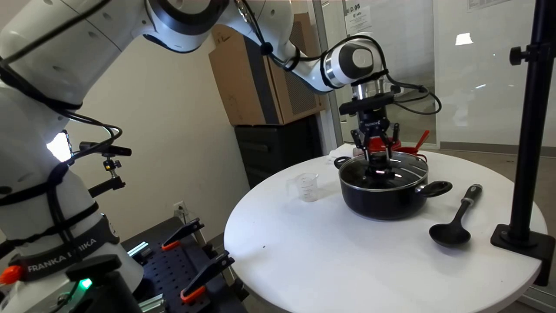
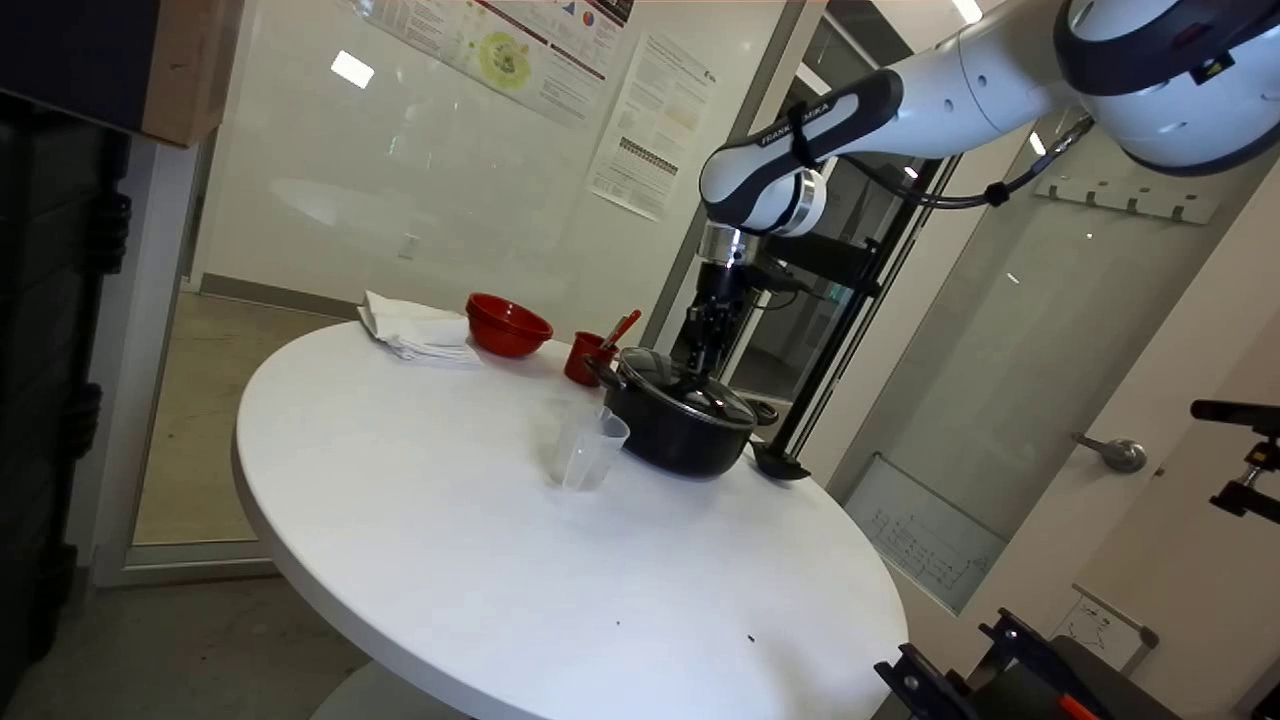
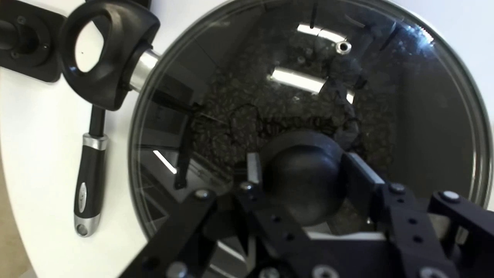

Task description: Remove the glass lid from the black pot

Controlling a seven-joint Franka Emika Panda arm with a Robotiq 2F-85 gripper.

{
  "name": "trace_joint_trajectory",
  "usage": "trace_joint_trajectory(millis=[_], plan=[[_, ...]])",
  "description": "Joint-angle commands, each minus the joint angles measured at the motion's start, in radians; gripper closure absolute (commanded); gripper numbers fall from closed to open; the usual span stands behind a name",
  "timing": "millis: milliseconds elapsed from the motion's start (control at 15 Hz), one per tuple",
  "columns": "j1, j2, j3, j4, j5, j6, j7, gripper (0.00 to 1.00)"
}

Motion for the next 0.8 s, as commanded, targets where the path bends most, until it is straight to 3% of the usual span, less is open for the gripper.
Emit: trace_joint_trajectory(millis=[0, 333, 733], plan=[[0.001, -0.002, 0.002, 0.008, 0.012, -0.009, -0.020, 0.75], [-0.018, -0.056, 0.025, -0.007, 0.066, -0.057, -0.014, 0.75], [0.002, -0.208, 0.023, -0.008, 0.098, -0.164, -0.010, 0.75]])
